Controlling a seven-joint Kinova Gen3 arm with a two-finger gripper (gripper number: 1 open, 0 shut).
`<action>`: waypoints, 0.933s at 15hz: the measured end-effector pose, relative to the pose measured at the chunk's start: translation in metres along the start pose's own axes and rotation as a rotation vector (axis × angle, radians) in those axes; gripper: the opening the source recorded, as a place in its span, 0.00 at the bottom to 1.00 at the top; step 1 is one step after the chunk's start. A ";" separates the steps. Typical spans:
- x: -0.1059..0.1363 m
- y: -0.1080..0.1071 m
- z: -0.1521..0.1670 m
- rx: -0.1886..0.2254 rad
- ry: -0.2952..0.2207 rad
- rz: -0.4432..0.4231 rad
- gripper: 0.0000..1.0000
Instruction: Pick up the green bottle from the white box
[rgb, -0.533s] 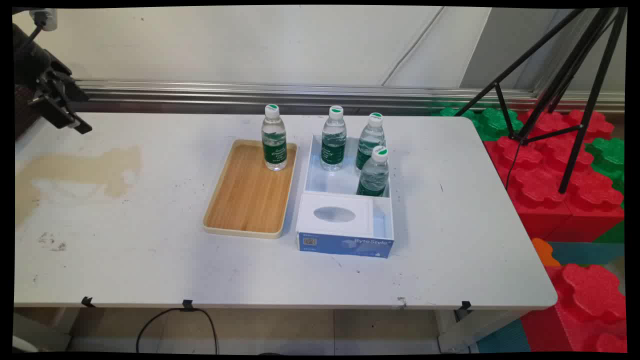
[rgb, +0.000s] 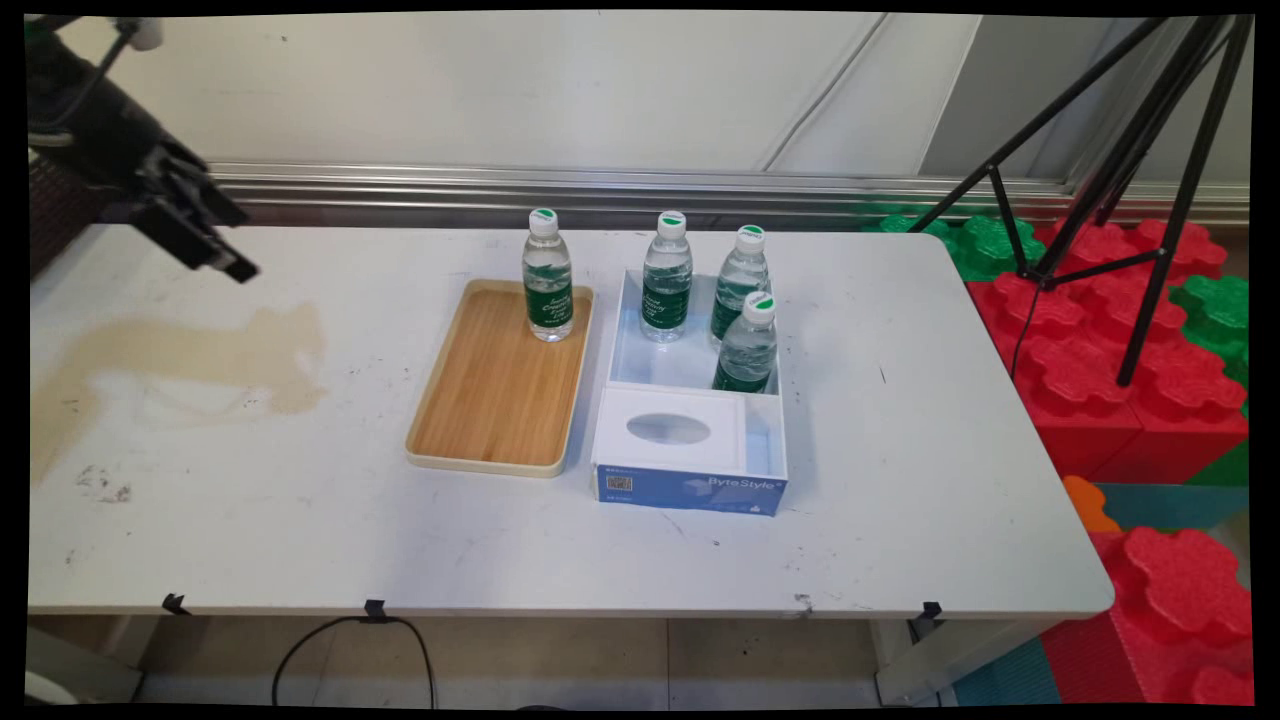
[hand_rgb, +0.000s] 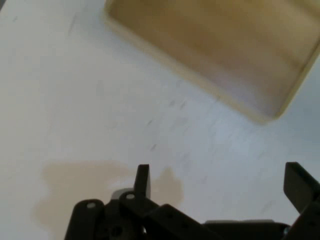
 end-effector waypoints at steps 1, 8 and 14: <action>0.006 0.009 0.005 -0.014 0.019 -0.015 1.00; 0.061 0.059 0.042 -0.075 0.172 -0.078 1.00; 0.106 0.059 0.084 -0.078 0.289 -0.041 1.00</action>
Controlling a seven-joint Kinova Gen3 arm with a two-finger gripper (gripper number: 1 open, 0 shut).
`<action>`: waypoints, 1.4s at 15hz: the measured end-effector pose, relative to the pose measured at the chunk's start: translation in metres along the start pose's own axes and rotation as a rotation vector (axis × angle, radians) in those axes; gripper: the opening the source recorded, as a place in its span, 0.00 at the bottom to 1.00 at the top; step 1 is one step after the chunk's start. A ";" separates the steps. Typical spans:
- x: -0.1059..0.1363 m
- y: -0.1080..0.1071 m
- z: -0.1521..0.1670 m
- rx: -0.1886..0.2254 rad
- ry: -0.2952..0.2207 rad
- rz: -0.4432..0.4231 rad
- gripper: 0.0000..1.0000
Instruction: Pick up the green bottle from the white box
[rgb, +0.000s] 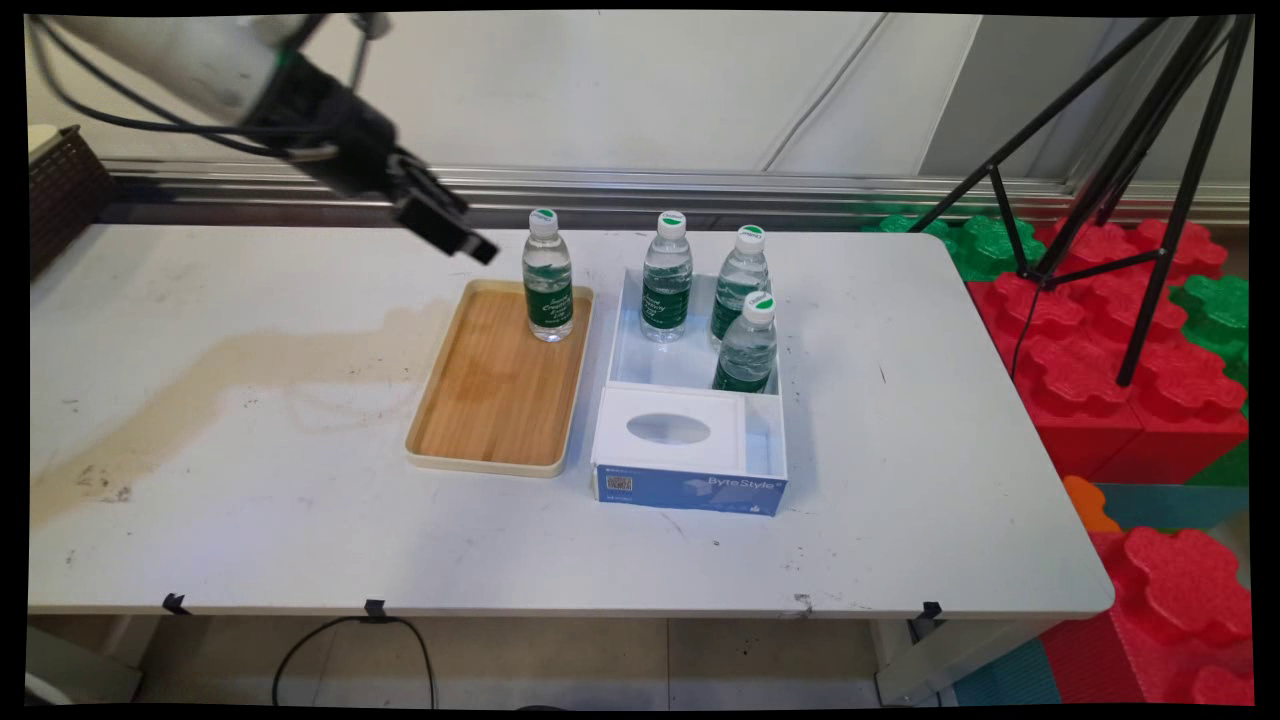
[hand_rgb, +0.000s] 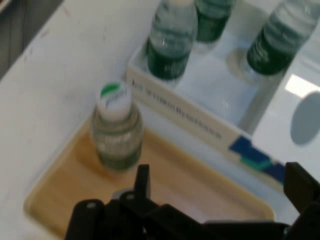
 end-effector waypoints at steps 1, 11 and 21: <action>0.004 -0.001 0.010 -0.003 0.012 0.011 1.00; 0.036 -0.007 0.103 -0.008 0.101 0.108 1.00; 0.051 -0.018 0.183 -0.022 0.132 0.186 1.00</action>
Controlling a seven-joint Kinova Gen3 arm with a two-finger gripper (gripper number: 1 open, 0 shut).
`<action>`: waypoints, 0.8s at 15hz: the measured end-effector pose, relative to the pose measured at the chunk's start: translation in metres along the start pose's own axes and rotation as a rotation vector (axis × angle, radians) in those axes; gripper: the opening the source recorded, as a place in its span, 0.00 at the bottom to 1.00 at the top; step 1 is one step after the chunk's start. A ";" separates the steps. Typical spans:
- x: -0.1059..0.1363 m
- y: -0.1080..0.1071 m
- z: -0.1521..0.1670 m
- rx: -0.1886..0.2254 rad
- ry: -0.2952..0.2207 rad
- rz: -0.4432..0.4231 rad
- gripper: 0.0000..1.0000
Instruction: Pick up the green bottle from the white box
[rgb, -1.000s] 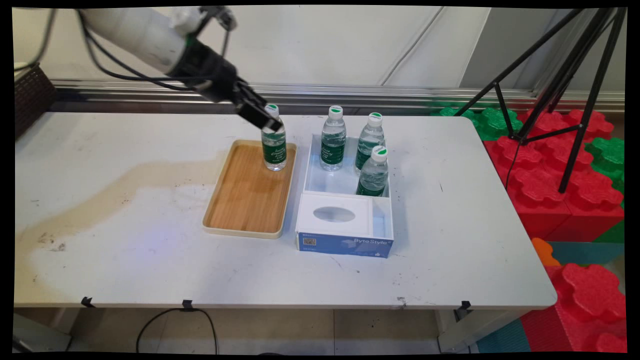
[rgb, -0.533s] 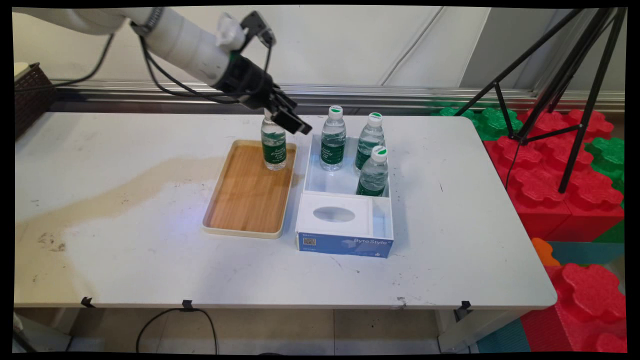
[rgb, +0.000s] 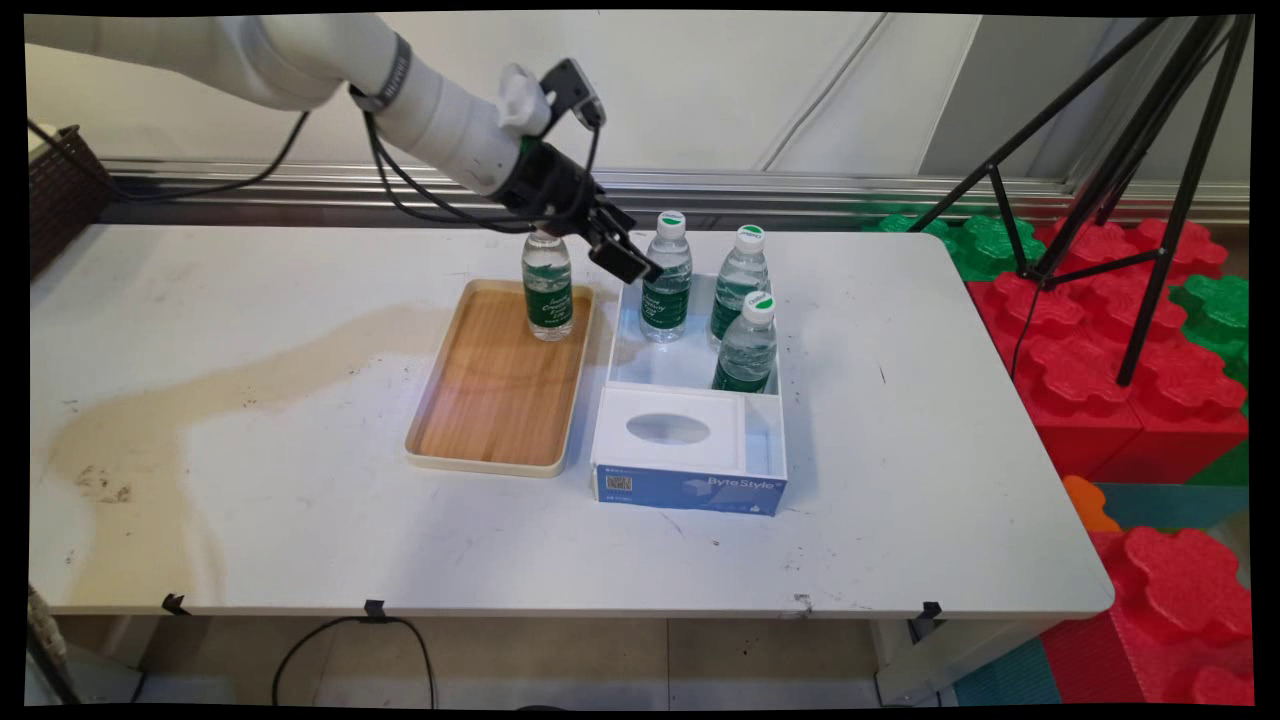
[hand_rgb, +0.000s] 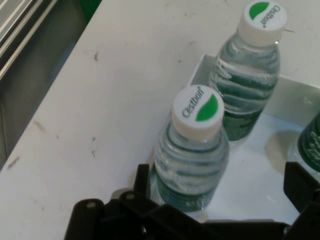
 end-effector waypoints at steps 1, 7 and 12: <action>-0.001 -0.002 0.007 -0.002 0.001 0.010 1.00; -0.006 -0.011 0.039 -0.011 0.003 0.046 1.00; -0.007 -0.014 0.057 -0.030 0.020 0.051 1.00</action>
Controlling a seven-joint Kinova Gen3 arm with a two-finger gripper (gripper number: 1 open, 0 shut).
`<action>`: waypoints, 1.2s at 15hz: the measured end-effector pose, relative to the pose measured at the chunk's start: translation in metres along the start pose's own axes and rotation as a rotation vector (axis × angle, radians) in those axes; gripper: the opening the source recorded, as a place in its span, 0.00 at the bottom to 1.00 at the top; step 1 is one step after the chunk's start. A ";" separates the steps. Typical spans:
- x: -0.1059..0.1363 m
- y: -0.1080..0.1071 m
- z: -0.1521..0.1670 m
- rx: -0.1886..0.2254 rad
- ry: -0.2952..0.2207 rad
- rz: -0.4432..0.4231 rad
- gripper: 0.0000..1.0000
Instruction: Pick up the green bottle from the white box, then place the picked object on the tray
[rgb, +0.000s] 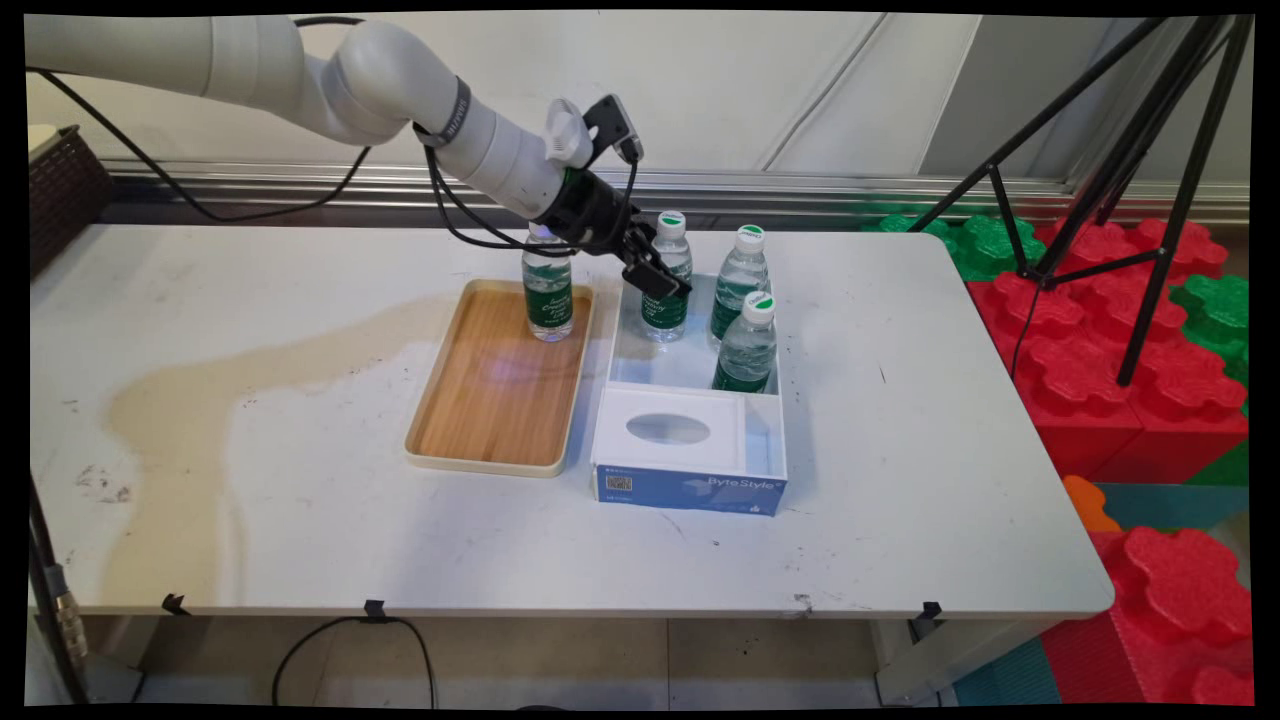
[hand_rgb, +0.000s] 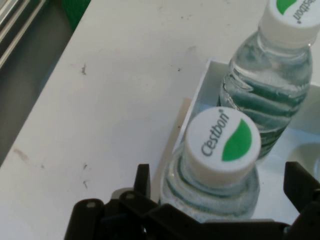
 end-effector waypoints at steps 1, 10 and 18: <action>0.000 0.000 0.002 -0.002 0.003 0.001 1.00; -0.002 -0.004 0.017 -0.007 0.029 0.019 0.00; 0.013 -0.003 -0.001 -0.017 0.055 -0.002 0.00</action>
